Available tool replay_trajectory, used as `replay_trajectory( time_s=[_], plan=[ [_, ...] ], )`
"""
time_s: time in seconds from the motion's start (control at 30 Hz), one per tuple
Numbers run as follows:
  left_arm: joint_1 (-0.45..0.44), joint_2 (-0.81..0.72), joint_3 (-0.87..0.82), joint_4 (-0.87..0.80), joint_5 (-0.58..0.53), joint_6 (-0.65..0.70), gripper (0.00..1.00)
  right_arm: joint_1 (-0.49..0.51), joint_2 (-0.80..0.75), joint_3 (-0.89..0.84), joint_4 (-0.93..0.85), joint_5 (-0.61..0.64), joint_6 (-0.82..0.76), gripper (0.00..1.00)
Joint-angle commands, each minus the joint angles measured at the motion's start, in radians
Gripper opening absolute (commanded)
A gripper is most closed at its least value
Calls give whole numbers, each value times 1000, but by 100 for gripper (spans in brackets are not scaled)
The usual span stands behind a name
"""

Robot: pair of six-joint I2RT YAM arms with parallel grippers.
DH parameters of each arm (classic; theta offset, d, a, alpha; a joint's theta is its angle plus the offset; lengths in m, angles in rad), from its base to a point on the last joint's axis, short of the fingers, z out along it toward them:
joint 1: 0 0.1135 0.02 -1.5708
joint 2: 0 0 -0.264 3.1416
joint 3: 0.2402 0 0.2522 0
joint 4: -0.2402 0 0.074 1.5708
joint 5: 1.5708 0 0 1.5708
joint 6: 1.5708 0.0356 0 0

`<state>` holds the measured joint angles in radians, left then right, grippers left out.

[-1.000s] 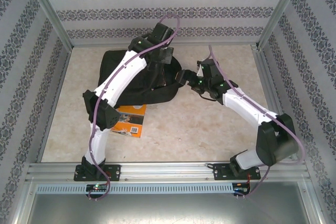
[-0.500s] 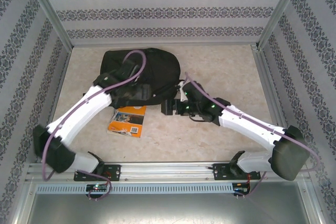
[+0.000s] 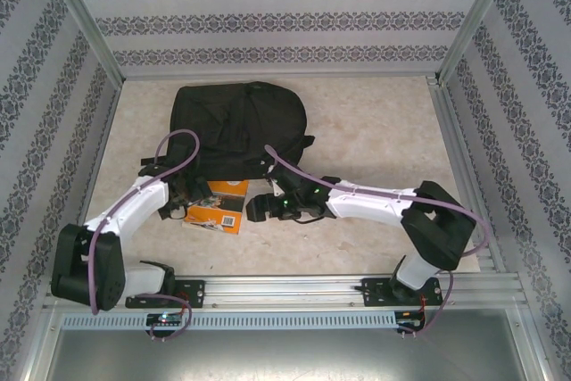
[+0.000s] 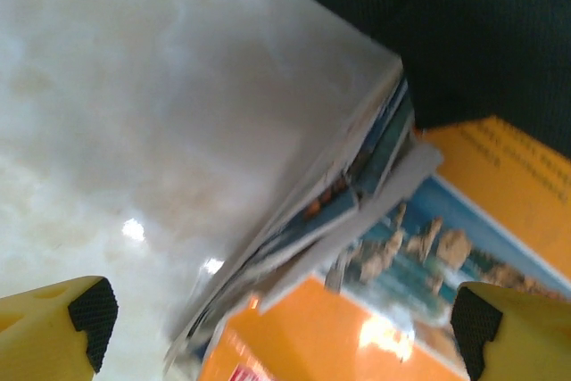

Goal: Pack the student bag

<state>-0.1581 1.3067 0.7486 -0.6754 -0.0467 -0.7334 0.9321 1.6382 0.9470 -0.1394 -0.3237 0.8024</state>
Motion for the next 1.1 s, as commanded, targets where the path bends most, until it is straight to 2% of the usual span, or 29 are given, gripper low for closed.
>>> replay_trajectory(
  time_s=[0.0,0.27,0.4,0.57,0.7,0.9,1.07],
  plan=[
    [47,54,-21,133,92,-24,95,1,47,41,56,-35,35,87],
    [46,108,-93,266,294,-81,75,-30,171,84,127,-107,99,81],
    [40,100,-144,308,370,-118,70,-48,224,89,163,-118,155,78],
    [18,50,-203,327,427,-145,63,-62,267,93,181,-100,200,76],
    [-39,-15,-236,343,454,-164,56,-60,291,99,193,-98,220,76],
    [-102,3,-233,375,512,-149,55,-62,311,116,177,-89,226,76],
    [-107,-28,-238,394,565,-155,39,-74,313,107,175,-91,223,73]
  ],
)
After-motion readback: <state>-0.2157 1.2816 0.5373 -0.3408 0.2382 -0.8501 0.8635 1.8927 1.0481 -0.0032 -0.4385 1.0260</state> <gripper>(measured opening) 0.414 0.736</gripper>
